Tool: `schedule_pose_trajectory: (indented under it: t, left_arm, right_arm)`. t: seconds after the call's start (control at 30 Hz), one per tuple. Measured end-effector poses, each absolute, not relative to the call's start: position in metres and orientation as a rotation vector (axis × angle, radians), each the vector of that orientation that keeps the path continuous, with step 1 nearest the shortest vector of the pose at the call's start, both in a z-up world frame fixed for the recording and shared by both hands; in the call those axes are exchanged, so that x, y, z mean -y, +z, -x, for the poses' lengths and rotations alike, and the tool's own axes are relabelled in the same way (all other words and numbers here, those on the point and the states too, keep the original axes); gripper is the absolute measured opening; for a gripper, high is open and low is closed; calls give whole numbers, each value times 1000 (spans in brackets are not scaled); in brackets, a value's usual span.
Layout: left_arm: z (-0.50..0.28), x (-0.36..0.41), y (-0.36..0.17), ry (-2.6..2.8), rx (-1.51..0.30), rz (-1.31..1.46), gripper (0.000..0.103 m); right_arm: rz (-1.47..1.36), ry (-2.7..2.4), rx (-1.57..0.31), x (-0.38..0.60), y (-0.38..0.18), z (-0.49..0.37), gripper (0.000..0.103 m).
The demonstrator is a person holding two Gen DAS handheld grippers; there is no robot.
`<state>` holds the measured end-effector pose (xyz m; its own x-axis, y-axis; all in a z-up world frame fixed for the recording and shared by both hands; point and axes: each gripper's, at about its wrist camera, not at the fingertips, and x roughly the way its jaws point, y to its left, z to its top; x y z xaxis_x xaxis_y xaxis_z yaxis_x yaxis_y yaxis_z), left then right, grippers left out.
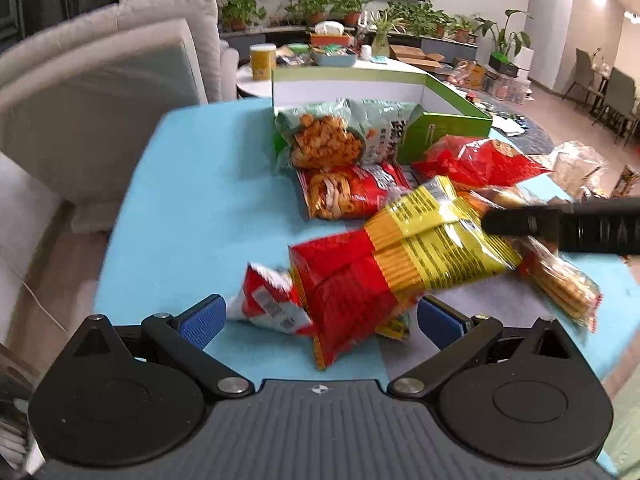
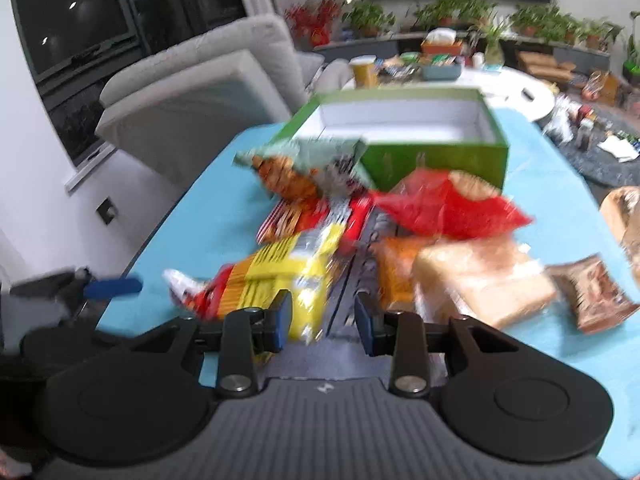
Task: Organize snacks
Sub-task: 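Grasp the red-and-yellow striped chip bag with the right tool, then lift the striped chip bag and lower it into the green box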
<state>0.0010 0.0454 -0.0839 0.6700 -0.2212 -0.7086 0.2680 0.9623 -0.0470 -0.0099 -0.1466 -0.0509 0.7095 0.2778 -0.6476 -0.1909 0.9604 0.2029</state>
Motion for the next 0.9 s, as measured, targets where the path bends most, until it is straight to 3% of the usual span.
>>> schedule_pose_trajectory:
  t: [0.23,0.47,0.6,0.9]
  left_arm:
    - [-10,-59,-93,-403,-859,107,93]
    - [-15,-62,-104,-387,-898,115,92]
    - [-9,-69,-97,-446,-868,108,93]
    - [-21,-50,-107,-503,-873,4,94]
  right_arm:
    - [-110,286,-741,134,-51,-9,79]
    - [-89,292,-790,126,-67,-21,78]
    - [-139,304,-833,143,-78,-8,73]
    - [-210,292,-870,150,-83,2,76]
